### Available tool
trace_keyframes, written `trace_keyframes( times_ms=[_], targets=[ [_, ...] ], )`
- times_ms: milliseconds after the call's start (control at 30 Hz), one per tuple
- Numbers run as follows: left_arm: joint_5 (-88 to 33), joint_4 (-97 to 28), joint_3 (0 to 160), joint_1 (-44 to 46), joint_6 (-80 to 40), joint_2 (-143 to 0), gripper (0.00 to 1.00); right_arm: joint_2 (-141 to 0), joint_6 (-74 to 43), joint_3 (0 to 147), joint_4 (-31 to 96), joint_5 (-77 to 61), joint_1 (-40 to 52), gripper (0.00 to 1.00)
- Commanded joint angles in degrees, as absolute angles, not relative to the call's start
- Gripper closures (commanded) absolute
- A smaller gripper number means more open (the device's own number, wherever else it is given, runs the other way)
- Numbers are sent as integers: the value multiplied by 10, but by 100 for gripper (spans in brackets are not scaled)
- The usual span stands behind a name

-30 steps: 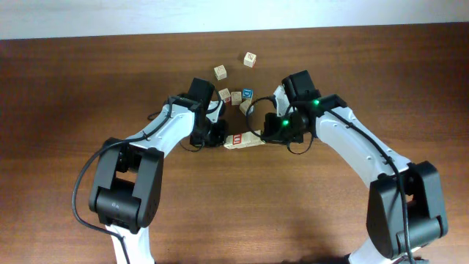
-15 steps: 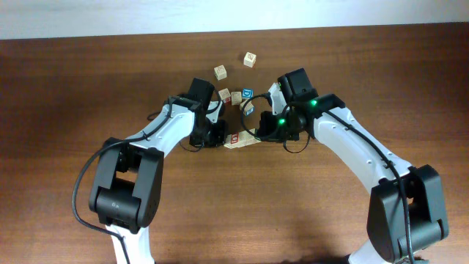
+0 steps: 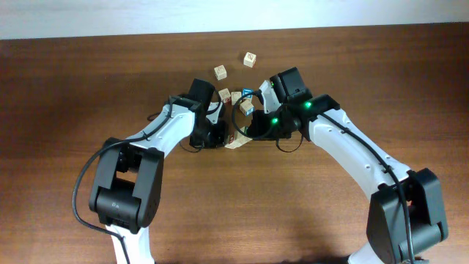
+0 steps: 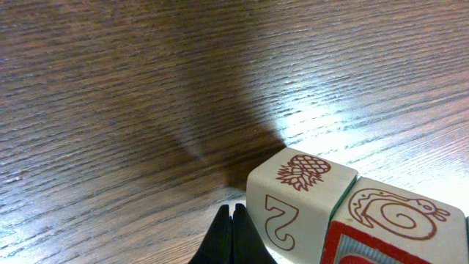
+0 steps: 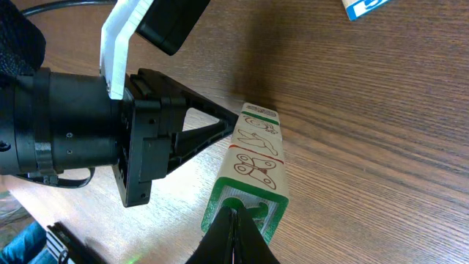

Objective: Rotate 4 blocks

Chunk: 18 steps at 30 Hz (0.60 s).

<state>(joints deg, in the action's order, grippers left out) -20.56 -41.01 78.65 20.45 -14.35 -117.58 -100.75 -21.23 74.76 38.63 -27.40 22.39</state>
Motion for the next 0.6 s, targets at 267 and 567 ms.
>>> trace_keyframes(
  times_ms=[267, 567],
  targets=[
    [-280, -408, 795, 221, -132, -1174, 100, -1019, -236, 742, 374, -272, 251, 96],
    [-229, -407, 795, 200, -132, -1174, 100, -1024, -245, 742, 372, -263, 251, 96]
  ],
)
